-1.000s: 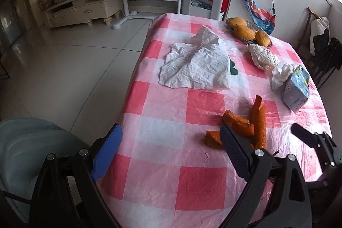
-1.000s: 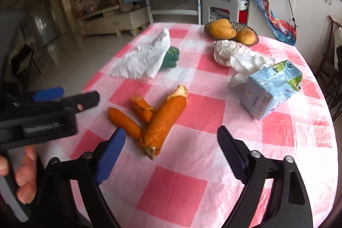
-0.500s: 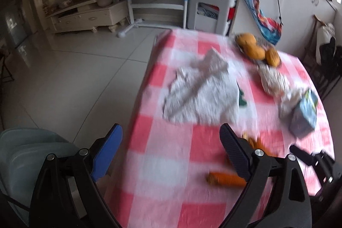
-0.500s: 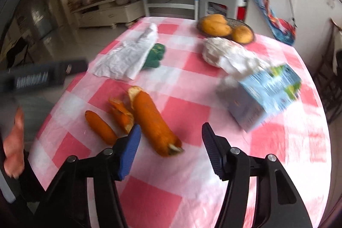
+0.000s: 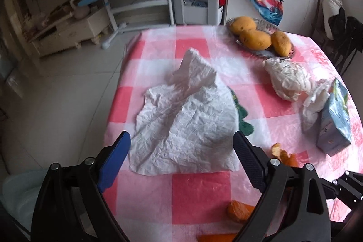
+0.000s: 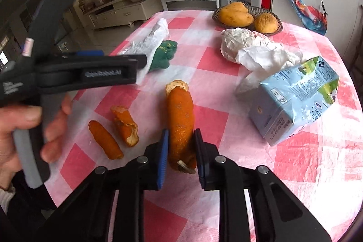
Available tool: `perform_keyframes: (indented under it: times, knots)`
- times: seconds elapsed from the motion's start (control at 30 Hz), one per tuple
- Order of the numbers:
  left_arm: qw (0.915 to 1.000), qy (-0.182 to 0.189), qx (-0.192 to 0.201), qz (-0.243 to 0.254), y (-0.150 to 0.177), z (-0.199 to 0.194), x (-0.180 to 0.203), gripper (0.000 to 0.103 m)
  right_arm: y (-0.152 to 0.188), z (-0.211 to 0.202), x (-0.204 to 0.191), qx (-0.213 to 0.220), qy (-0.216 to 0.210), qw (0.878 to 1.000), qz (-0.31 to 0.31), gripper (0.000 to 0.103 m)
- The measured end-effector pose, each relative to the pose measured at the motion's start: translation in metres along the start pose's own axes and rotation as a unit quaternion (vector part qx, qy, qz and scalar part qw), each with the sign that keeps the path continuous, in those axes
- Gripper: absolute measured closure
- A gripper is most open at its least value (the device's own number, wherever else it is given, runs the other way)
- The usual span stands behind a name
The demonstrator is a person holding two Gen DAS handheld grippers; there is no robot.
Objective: Collect trash
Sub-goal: 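Grasp the long orange peel with the right gripper while the left gripper grasps the white tissue, then lift the peel with the right gripper while the left gripper carries the tissue toward the bucket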
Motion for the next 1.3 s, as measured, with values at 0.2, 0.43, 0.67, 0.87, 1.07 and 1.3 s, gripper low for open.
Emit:
perform_keyframes:
  times: [0.2,0.43,0.67,0.87,1.07,1.3]
  knots:
    - [0.9984,0.03,-0.041,-0.025,0.007,0.011,-0.005,0.089,-0.002,-0.002,0.007,0.009,-0.029,0.999,0.037,0.081]
    - [0.9976,0.062,0.0,-0.032,0.005,-0.025,-0.012,0.1,-0.004,-0.016,0.005,0.028,-0.042,0.998,0.047,0.082]
    - [0.9946,0.092,-0.006,-0.047,0.01,-0.051,-0.024,0.1,0.001,-0.026,0.004,0.037,-0.041,0.997,0.053,0.082]
    - [0.9963,0.077,-0.033,-0.017,0.032,-0.055,-0.028,0.095,0.005,-0.024,0.004,0.031,-0.038,0.997,0.052,0.082]
    - [0.9992,0.023,-0.011,-0.031,0.029,-0.039,-0.034,0.036,0.009,-0.019,0.007,0.023,-0.034,0.998,0.054,0.082]
    - [0.9997,-0.022,-0.009,-0.007,0.023,-0.011,-0.025,0.026,0.014,-0.012,0.006,0.013,-0.033,0.998,0.052,0.082]
Point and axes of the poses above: each gripper's, at about its wrist camera, not at the fingertips, and z roughly the way its jaws point, x to its right, y to its underside, the point moved 8 cm from there along z, roughly the way its jaws point, and after that the axes turned 15 degrees about -z, right-handed, at the moved point
